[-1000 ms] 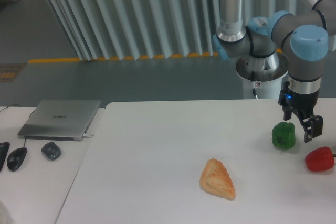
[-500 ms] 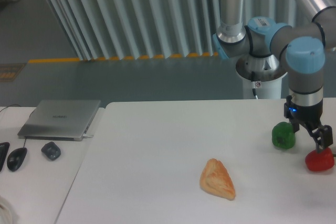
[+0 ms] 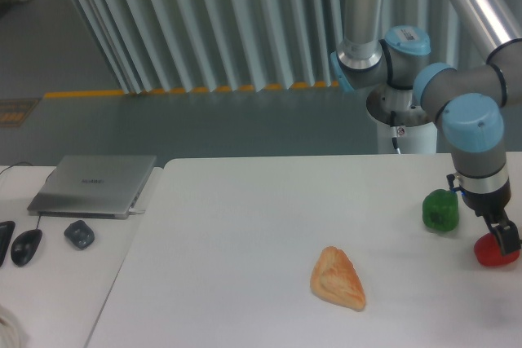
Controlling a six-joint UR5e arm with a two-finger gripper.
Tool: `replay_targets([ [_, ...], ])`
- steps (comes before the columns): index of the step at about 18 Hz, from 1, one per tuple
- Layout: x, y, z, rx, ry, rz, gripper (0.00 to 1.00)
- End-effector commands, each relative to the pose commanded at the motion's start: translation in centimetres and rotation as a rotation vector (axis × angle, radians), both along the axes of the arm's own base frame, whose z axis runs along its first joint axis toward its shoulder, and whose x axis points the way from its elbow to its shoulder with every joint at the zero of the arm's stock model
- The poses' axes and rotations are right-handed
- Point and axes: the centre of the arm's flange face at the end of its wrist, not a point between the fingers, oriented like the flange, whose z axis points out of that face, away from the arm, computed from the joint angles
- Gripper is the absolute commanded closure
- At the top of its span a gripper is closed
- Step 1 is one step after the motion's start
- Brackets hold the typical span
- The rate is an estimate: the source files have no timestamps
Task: Place the red peppers in a basket
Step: 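Lift the grasped red pepper up off the table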
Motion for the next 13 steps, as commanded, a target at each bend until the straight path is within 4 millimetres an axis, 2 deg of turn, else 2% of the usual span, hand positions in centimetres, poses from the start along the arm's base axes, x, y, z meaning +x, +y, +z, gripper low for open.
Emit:
replay_targets([
  [13,-0.5,-0.3,-3.4,-0.048,-0.037,-0.011,0.00],
])
